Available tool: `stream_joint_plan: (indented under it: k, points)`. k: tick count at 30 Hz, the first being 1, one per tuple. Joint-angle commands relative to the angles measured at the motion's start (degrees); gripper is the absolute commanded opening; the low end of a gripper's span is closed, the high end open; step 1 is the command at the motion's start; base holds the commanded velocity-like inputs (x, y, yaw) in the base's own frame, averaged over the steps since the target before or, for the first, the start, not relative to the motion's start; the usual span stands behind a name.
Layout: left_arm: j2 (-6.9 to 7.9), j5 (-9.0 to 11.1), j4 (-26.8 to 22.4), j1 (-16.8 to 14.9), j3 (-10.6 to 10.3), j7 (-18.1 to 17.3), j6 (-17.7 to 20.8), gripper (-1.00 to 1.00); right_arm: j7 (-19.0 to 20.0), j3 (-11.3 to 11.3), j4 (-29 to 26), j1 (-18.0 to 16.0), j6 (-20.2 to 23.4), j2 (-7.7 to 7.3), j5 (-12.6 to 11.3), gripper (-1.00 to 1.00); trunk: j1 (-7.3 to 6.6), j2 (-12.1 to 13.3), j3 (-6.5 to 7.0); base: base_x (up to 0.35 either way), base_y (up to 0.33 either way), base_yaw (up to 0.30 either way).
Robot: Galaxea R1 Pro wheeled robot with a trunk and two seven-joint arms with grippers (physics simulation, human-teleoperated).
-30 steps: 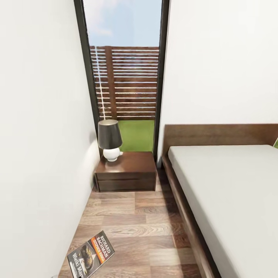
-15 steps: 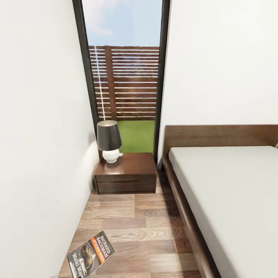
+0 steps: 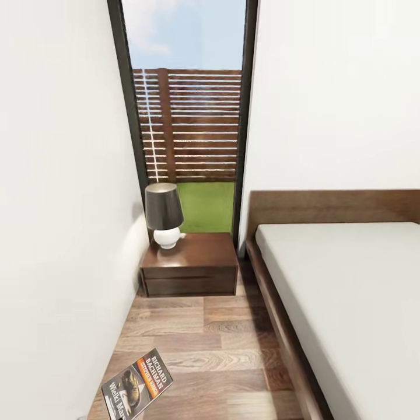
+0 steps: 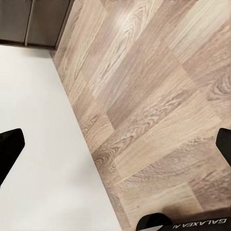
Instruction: In the bedroom, move the book from the bed onto either nightstand, and place the two sandals side by side next to the bed.
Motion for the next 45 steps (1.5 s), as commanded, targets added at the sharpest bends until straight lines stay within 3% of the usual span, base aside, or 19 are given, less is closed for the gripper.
stream_joint_plan:
  k: [1, 45]
  points:
    - [0.01, -0.25, 0.02, -0.06, 0.47, -0.17, 0.57, -1.0, 0.31, -0.03, 0.21, -0.09, 0.14, -0.01, -0.21, 1.0, 0.01, -0.03, -0.05, 0.106, 0.0, 0.0]
    - [-0.01, -0.25, 0.02, -0.05, 0.47, -0.18, 0.57, -1.0, 0.24, -0.01, 0.21, -0.09, 0.14, -0.01, -0.21, 1.0, 0.01, -0.03, -0.05, 0.106, 0.0, 0.0]
